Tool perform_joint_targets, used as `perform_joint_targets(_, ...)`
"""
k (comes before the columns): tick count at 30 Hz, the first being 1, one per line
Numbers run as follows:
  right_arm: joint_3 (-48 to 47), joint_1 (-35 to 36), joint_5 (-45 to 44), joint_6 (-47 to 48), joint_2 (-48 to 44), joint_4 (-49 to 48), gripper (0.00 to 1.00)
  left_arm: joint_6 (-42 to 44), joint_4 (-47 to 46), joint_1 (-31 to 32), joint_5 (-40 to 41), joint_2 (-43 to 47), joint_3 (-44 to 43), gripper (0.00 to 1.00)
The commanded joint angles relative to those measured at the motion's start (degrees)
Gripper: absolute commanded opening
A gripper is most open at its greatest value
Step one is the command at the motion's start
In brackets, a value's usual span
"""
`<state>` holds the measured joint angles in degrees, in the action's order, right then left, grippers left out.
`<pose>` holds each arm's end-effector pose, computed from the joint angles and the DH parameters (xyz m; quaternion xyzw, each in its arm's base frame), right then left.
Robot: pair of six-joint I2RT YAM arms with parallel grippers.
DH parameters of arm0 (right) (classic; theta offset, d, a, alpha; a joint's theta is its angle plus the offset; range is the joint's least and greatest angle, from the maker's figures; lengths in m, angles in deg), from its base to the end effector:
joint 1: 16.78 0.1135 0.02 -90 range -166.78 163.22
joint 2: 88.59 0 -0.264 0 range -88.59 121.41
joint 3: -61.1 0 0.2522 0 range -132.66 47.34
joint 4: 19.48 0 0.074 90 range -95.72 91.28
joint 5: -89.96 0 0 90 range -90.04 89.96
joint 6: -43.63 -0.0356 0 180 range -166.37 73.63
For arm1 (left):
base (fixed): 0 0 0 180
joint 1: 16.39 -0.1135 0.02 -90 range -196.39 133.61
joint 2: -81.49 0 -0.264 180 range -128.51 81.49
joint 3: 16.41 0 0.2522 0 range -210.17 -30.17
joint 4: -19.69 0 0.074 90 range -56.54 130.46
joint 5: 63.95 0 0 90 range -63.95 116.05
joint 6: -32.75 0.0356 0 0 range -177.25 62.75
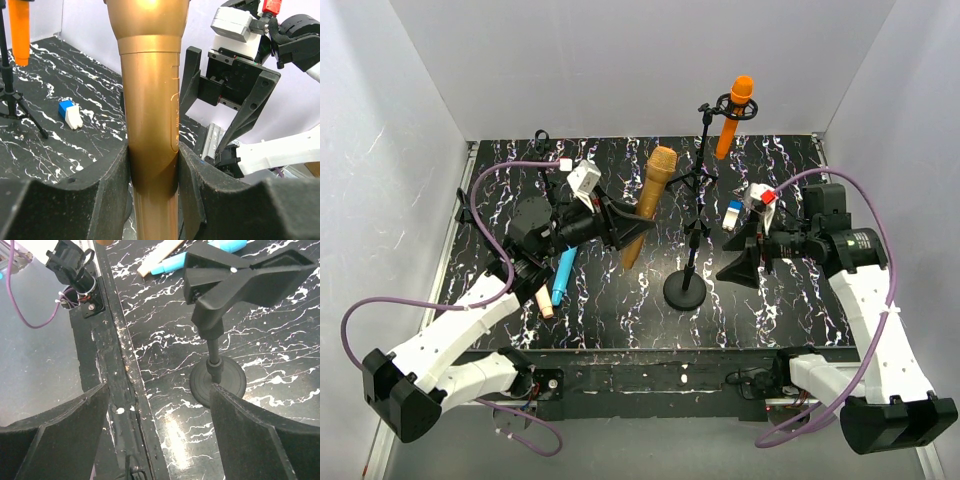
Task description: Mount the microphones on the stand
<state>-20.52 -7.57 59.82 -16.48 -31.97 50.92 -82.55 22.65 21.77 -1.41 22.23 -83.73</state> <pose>0.1607 0.0573 0.3751 -0.4467 0.6922 0.3951 0.4064 0.1785 -0.1612 0.3852 0.2475 0.6319 -0.5132 0.5254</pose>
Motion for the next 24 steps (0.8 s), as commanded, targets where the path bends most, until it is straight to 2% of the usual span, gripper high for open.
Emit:
perform_joint_targets(1, 3.7, 1.9, -2.5, -6.0, -0.3, -9.3, 0.86, 1.3, -0.4, 0.3, 1.5, 1.6, 1.7, 0.0)
perform_joint_targets(4, 8.9, 2.8, -2.2, -9.1, -1.2, -17.0, 0.85, 1.9, 0.5, 0.3, 2.7, 2.9, 3.2, 0.0)
perform_joint_targets(8, 20.6, 3.5, -2.8, -11.6, -2.3, -31.5, 0.85, 1.6, 1.2, 0.3, 4.6, 6.3, 6.8, 0.0)
perform_joint_targets(13, 28.3, 4.2, -4.2, -11.8, -4.3, -41.2, 0.84, 1.6, 3.7, 0.3, 5.7, 10.7, 9.6, 0.0)
perform_joint_targets(17, 32.3, 5.4, -5.4, -13.2, -4.9, -47.8, 0.83, 1.7, 5.4, 0.3, 7.1, 12.4, 9.9, 0.0)
perform_joint_targets(24, 30.3, 7.3, -11.0, -19.3, -4.4, -53.5, 0.78, 4.5, 9.7, 0.3, 9.2, 13.4, 7.6, 0.0)
